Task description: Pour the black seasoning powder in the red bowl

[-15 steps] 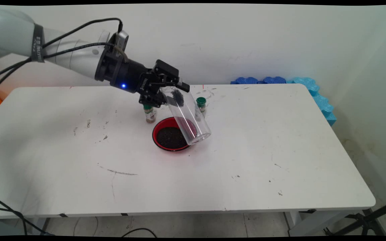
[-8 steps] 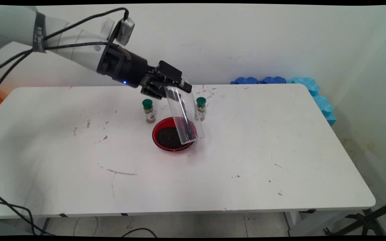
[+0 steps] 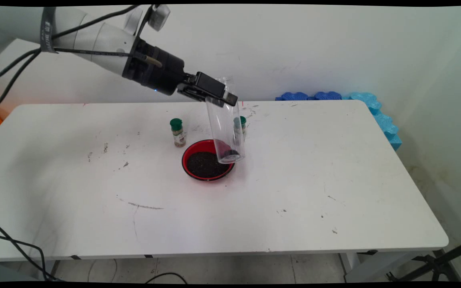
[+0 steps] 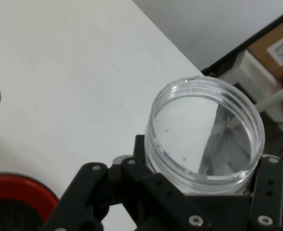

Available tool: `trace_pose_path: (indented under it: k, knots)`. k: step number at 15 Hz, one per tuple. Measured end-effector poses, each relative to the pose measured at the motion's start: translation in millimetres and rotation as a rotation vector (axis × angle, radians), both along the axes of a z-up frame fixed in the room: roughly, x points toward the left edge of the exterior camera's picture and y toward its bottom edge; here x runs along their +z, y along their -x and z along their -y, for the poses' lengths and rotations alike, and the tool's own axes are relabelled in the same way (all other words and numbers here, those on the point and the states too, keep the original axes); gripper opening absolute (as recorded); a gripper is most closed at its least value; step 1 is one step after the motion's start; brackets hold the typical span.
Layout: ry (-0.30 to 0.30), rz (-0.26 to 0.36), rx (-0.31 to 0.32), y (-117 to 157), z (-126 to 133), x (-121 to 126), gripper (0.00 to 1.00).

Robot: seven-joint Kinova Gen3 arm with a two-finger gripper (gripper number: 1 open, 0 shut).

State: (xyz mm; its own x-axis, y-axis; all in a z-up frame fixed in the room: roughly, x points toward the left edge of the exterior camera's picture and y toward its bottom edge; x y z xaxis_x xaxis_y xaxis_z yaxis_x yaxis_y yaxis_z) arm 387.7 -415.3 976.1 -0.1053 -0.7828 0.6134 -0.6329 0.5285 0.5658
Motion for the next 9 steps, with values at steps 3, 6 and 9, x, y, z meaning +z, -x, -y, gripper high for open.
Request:
trace_pose_path:
  k: [3, 6, 9]
  knots:
    - [0.115, 0.058, -0.096, 7.4, -3.8, 4.7, 0.0]
    - [0.227, 0.112, -0.187, 14.6, -8.8, 9.6, 0.0]
    - [0.31, 0.149, -0.24, 20.7, -12.6, 14.2, 0.0]
